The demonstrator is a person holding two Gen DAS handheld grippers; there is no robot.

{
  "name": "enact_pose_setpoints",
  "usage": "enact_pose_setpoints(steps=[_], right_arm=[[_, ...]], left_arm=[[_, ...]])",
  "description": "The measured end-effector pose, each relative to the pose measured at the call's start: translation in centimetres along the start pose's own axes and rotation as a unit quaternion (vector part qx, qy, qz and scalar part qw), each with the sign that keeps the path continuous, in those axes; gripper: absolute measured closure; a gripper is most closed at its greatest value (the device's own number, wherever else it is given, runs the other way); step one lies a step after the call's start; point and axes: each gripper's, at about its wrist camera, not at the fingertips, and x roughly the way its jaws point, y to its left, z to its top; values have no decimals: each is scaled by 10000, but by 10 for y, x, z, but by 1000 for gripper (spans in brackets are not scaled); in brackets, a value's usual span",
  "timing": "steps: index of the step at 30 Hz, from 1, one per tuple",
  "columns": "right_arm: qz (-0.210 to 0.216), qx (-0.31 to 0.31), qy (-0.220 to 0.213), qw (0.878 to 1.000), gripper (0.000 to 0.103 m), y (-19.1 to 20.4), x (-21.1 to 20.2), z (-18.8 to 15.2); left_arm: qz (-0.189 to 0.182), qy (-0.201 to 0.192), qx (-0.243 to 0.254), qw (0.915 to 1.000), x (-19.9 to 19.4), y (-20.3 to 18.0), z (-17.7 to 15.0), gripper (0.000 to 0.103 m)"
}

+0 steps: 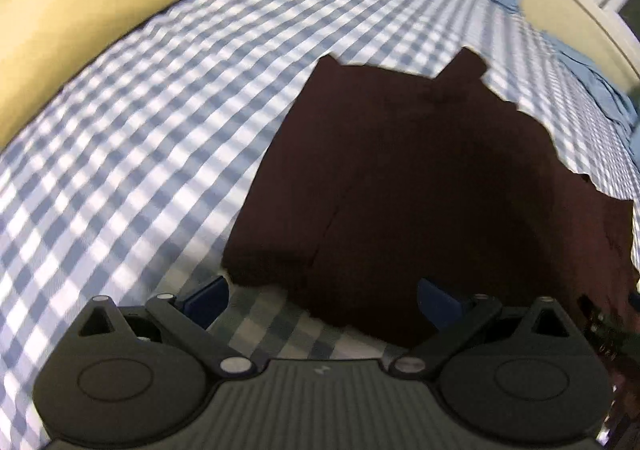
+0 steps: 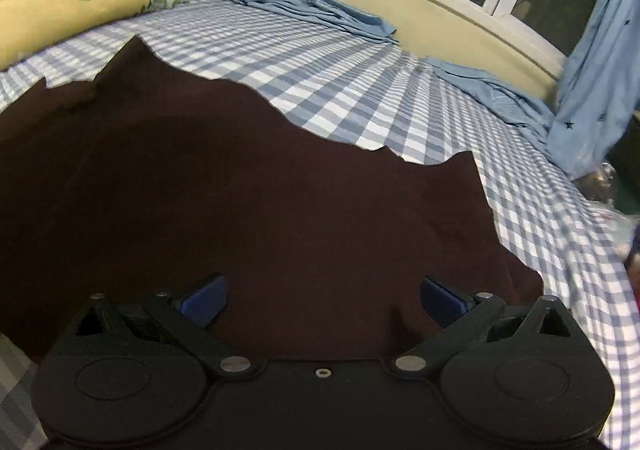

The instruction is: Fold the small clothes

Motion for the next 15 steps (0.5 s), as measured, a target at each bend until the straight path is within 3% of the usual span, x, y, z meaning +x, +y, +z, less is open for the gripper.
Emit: enact_pose_setpoints(steps=[5, 11, 15], right_arm=[[-204, 592, 185, 9979, 1, -3, -3, -8], [-254, 582, 213, 9978, 1, 3, -11, -14], [-276, 751, 468, 9957, 1, 5, -4, -16]], left_arm=[[-457, 285, -269, 9982, 1, 6, -9, 1], [-968, 286, -878, 9910, 15, 2, -12, 1], [-894, 306, -1195, 9883, 30, -8, -9, 1]])
